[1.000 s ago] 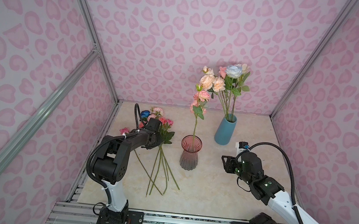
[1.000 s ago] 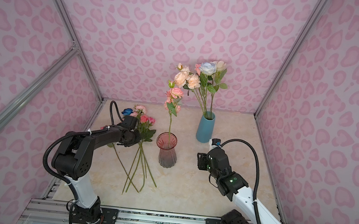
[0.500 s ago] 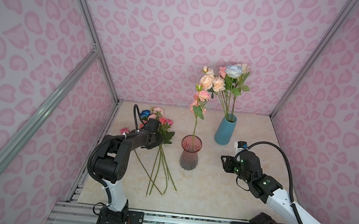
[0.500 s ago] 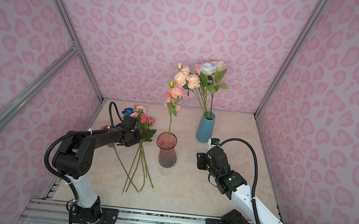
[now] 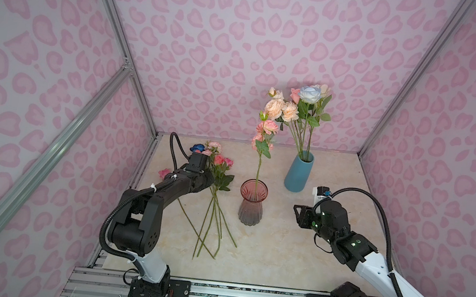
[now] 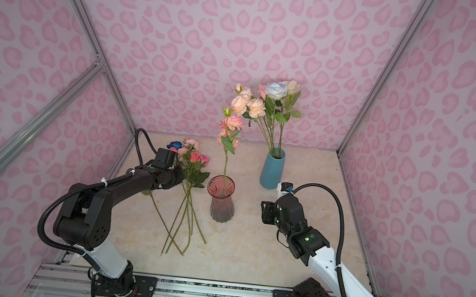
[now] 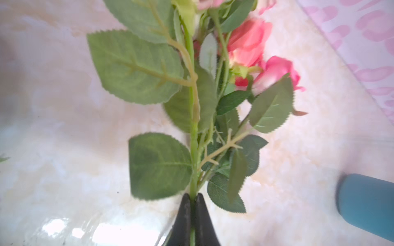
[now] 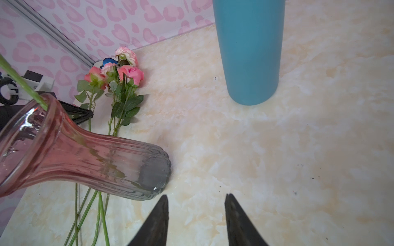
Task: Arrange the flowers into the vase
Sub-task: 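Grasp a pink rose stem in the pile with the left gripper, then lift the pink rose upright with the left gripper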
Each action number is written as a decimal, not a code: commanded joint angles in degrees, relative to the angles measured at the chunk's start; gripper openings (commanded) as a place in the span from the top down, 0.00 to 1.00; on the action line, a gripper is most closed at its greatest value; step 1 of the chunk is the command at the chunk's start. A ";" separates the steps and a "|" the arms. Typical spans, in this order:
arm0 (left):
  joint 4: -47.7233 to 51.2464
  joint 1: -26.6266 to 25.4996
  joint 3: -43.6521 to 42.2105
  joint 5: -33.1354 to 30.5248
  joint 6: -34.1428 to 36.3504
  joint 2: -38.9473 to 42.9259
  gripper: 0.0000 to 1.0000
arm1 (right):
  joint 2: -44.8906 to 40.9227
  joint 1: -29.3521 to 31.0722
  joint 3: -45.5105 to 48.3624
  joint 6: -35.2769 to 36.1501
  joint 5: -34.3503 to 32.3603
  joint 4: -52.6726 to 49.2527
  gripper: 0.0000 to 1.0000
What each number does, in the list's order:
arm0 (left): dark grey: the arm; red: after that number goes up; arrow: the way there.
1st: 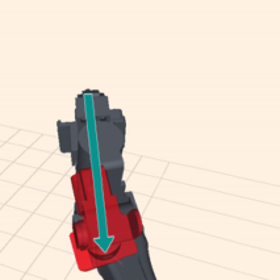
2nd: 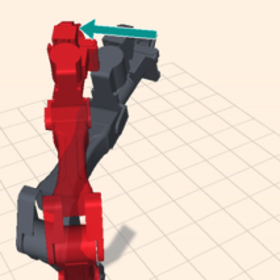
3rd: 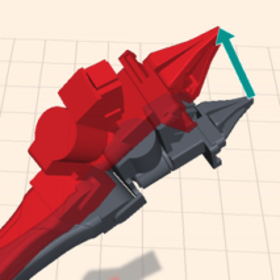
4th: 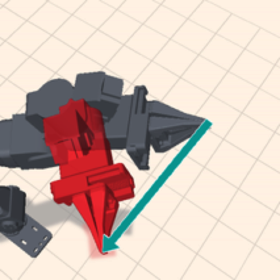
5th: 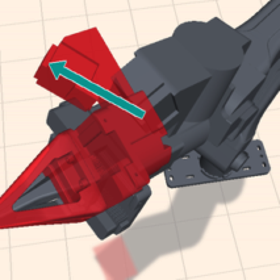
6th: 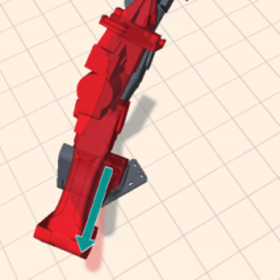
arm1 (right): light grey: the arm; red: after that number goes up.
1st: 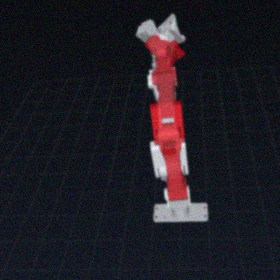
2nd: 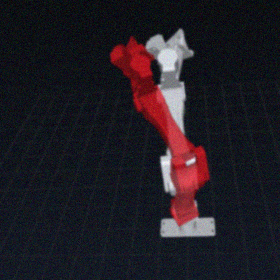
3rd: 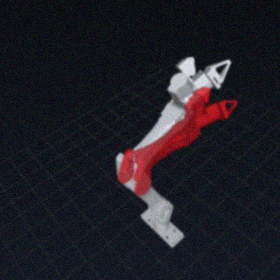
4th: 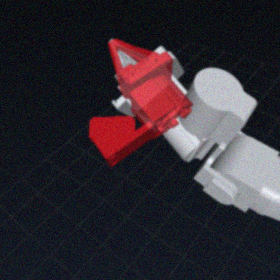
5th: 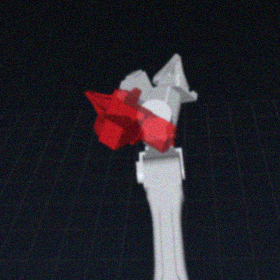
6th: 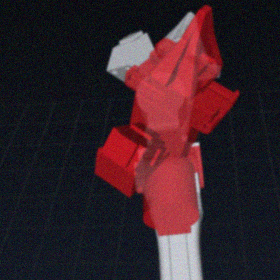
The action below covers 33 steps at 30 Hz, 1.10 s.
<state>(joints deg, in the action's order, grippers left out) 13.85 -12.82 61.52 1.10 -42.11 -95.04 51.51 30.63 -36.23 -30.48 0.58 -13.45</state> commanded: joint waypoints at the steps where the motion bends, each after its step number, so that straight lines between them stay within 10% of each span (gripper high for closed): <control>1: 1.78 0.00 0.17 0.30 0.62 4.27 0.97 | -0.60 0.00 -0.51 -0.35 0.48 -0.03 0.56; 11: 4.42 -0.05 0.81 0.16 5.01 22.36 0.97 | -3.54 -0.04 -1.16 -0.59 1.83 -0.02 0.55; 20: -3.15 -2.41 6.52 2.48 14.72 38.01 0.97 | -6.45 -2.49 3.66 -1.93 25.22 12.19 0.28; 33: -30.26 -12.75 9.97 2.52 24.47 36.27 0.97 | -8.56 -2.77 5.21 -2.16 22.63 11.10 0.10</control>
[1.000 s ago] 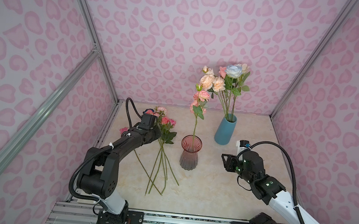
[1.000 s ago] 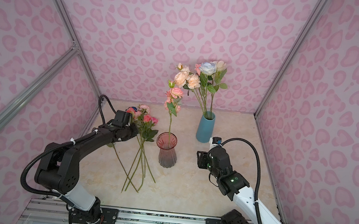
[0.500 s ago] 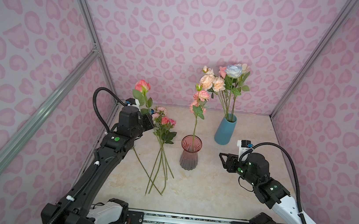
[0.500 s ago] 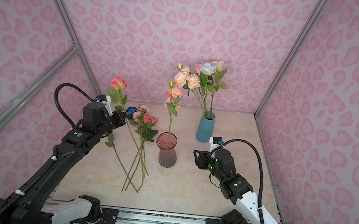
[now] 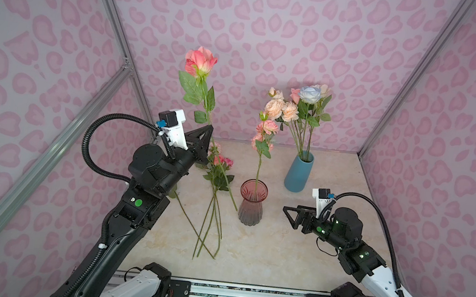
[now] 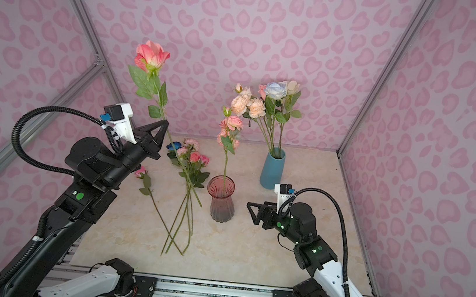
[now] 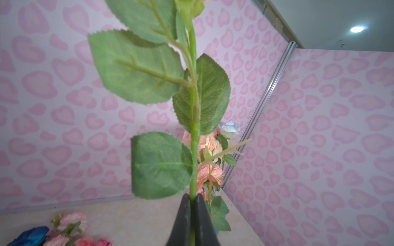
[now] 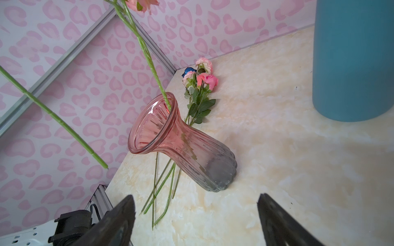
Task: Arrange the flowers into the vase
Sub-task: 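Lift the pink rose upright with the left gripper, then lower the rose stem into the pink glass vase and open the left gripper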
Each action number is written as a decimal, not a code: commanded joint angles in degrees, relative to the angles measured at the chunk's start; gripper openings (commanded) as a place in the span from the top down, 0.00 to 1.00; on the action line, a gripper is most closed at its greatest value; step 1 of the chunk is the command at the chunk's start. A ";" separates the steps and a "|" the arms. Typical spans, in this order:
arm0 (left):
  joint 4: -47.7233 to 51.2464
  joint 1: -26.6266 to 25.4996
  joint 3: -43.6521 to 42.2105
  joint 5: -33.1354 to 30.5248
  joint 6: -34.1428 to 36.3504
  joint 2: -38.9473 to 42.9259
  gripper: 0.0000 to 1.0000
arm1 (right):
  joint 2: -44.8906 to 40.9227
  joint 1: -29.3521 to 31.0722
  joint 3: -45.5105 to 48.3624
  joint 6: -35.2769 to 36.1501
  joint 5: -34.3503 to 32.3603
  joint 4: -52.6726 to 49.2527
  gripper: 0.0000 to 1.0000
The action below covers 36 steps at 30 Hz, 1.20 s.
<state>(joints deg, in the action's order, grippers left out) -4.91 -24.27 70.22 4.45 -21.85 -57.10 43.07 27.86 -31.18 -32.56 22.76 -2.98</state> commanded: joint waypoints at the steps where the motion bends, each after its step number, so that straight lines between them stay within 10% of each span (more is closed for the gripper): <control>1: -12.63 -2.14 1.94 -1.22 5.32 -2.78 0.97 | -0.32 -0.08 0.07 0.07 0.20 0.45 0.10; 10: -18.59 -7.03 4.52 -3.99 9.18 -12.04 0.97 | -2.07 -0.15 0.33 1.05 -1.48 -1.28 0.10; 26: -25.00 -19.56 -15.03 -19.94 10.93 -14.22 0.97 | -0.79 -0.09 0.85 0.04 -1.57 -0.95 0.12; 36: -19.15 -21.15 -18.31 -23.13 9.87 -12.70 0.75 | -0.74 0.00 1.03 -0.66 -1.94 -0.71 0.12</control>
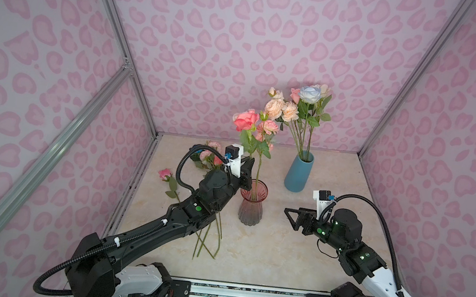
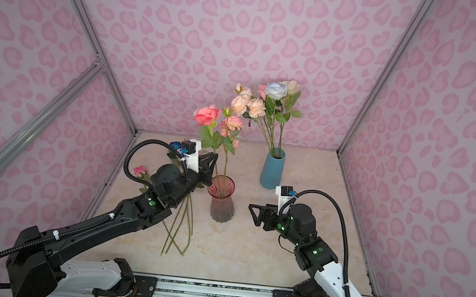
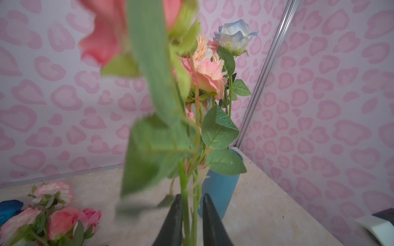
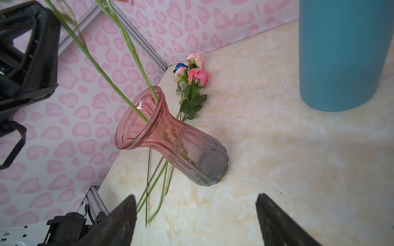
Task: Arrange the flowers into the vase
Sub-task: 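Lower the rose stem into the pink glass vase and open the left gripper, then move the open left gripper down to a single pink rosebud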
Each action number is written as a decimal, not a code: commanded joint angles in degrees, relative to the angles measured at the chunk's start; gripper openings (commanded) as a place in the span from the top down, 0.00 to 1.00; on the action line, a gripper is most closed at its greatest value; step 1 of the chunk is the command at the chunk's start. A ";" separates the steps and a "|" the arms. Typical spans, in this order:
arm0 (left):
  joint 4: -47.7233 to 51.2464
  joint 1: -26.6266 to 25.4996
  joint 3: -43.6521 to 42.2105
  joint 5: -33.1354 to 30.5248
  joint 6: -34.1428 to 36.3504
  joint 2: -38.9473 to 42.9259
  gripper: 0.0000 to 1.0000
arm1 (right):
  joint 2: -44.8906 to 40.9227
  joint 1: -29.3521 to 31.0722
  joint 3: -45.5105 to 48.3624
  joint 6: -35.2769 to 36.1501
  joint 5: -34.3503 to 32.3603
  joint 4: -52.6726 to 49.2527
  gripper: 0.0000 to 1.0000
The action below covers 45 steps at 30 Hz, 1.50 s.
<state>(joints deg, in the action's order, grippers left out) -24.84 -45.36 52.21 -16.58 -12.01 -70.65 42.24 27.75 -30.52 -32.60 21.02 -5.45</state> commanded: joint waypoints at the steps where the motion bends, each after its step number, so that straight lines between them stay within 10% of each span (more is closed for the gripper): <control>1: 1.29 -0.05 -0.52 -2.87 -0.33 1.18 0.71 | 0.20 0.12 0.29 -0.60 -0.19 1.76 0.12; 17: 12.04 -0.96 1.85 -0.40 1.26 11.05 0.54 | 0.90 0.85 -1.94 0.28 -1.47 0.80 0.12; 23: 18.63 -0.72 -4.89 -14.33 0.06 23.84 0.48 | 0.24 0.82 -2.66 1.60 -4.45 -0.36 0.14; 28: 37.08 5.49 -7.94 -26.51 -15.43 28.29 0.45 | 2.26 0.83 -2.61 0.81 -4.85 1.51 0.16; 36: 52.61 34.86 -13.37 -2.58 -38.38 17.11 0.43 | 6.03 0.92 -2.98 0.47 -4.40 1.15 0.22; 45: 53.06 43.21 -3.26 6.29 -35.76 -11.81 0.50 | 5.14 0.91 -1.52 0.88 -5.22 1.37 0.24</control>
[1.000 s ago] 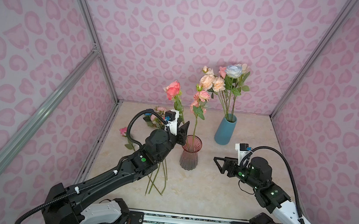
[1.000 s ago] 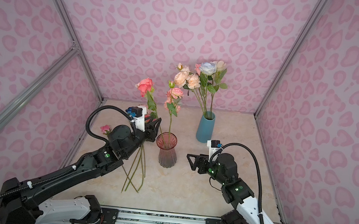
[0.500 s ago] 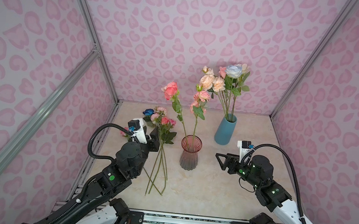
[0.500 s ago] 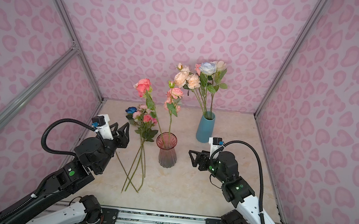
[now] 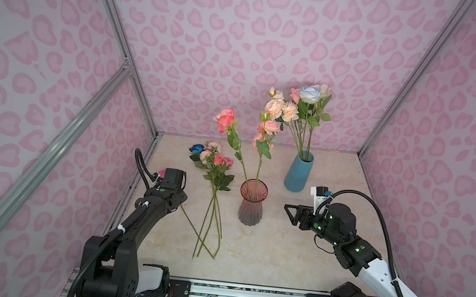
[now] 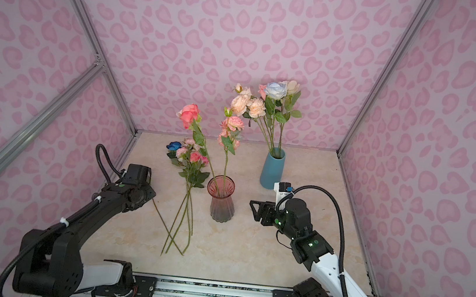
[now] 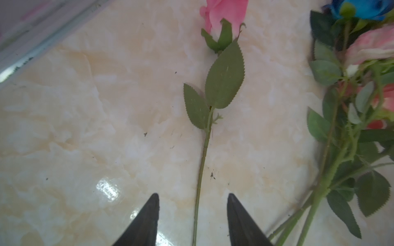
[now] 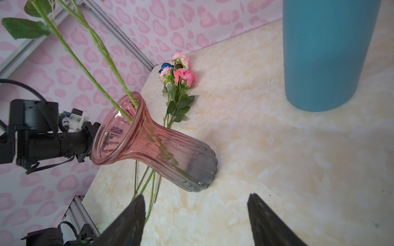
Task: Arrange the flowers into the vase
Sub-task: 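Move the open left gripper down to a single pink rosebud, then grasp the pink rosebud stem with the left gripper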
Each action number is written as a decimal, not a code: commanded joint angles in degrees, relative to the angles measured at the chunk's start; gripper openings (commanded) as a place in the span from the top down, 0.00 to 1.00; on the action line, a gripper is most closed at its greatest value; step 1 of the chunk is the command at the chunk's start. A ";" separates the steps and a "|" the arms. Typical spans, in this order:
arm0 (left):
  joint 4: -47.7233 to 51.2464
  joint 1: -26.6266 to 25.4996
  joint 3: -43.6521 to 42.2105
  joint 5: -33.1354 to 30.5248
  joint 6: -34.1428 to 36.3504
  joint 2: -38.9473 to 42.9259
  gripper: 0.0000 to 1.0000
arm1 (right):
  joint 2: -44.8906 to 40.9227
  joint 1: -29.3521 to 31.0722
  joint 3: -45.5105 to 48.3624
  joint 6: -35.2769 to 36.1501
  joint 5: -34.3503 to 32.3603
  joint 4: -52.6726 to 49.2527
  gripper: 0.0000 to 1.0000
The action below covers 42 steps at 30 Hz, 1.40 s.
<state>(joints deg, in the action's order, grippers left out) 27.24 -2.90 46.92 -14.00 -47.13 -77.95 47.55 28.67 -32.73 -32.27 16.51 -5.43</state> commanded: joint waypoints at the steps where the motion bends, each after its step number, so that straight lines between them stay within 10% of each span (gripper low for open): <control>1: 0.57 1.09 2.50 4.08 -0.61 -6.03 0.50 | -0.25 0.01 0.80 0.65 -0.76 1.32 0.24; 21: -0.95 3.51 10.14 7.30 4.27 -23.42 0.91 | -1.05 -0.08 3.00 3.05 -1.85 2.16 0.24; 42: 3.63 2.61 12.28 7.84 12.50 9.73 0.97 | -2.70 0.06 0.93 0.37 -2.52 0.63 0.26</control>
<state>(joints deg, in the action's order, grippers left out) 29.17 -0.01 57.89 -6.59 -38.20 -71.88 45.17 28.67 -31.29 -31.44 14.61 -5.54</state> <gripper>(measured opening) 0.064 0.739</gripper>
